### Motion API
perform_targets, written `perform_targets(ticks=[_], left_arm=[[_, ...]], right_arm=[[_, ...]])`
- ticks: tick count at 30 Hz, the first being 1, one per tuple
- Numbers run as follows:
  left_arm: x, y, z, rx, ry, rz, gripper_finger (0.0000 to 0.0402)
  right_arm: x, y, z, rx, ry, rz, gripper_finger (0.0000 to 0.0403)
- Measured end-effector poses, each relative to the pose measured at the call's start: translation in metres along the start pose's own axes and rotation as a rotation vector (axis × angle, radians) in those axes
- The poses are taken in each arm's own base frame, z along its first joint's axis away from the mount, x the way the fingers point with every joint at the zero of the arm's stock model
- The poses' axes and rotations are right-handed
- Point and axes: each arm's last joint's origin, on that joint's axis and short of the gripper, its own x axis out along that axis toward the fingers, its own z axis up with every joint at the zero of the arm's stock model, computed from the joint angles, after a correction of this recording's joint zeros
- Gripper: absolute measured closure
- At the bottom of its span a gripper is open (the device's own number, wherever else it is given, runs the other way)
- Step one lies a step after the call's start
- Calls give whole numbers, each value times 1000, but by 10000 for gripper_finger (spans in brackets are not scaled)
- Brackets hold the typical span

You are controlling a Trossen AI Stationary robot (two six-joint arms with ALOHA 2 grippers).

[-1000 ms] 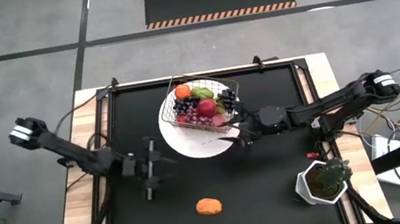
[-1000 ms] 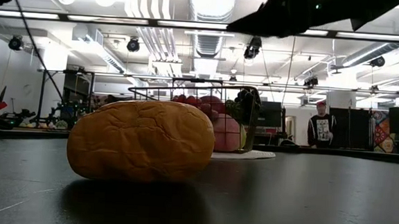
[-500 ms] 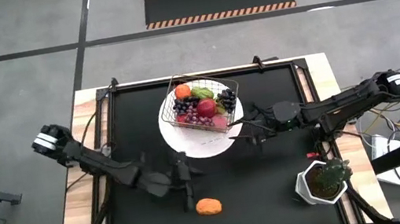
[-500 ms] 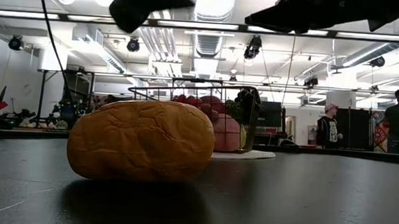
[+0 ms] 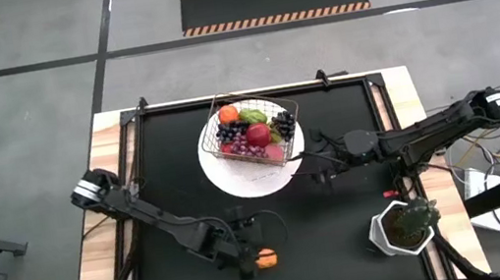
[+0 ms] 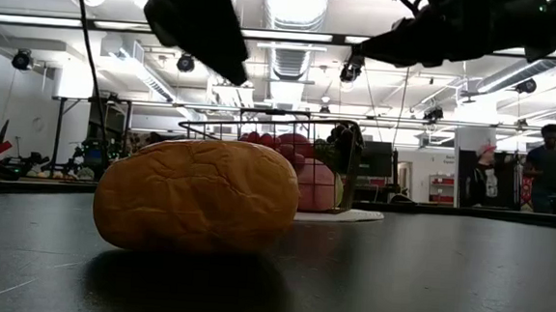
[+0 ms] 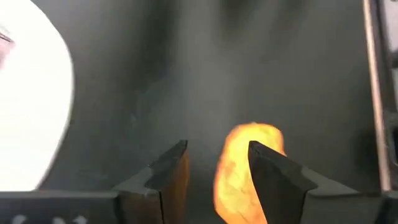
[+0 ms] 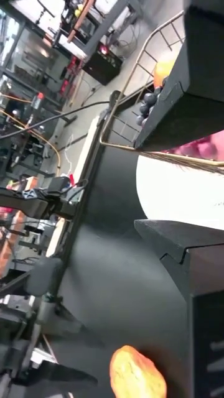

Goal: Build produce basket
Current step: Put the persimmon into the silver basket

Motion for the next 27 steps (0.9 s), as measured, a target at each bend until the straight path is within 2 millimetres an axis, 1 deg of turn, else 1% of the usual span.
perform_targets(ticks=[3, 5, 8, 12, 16, 19, 23, 27], left_arm=[[2, 1, -2, -26, 43, -45, 239], [5, 2, -6, -53, 66, -56, 223], [11, 3, -14, -95, 104, -57, 190], [20, 0, -18, -88, 118, -56, 137], [20, -5, -18, -59, 94, -77, 96], [21, -9, -19, -46, 79, -84, 85], [26, -14, -21, -23, 65, -96, 85], [26, -17, -22, -18, 65, -102, 85]], right_arm=[[-1, 1, -3, 20, -13, -5, 227], [-1, 1, -4, 37, -11, -4, 227], [-1, 1, -4, 53, -11, -4, 227], [-1, 1, -4, 59, -11, -4, 227], [-1, 1, -4, 70, -11, -3, 227], [-1, 1, -4, 79, -9, -3, 227], [-1, 1, -4, 86, -6, -2, 227], [-1, 2, -5, 90, -5, -2, 227]])
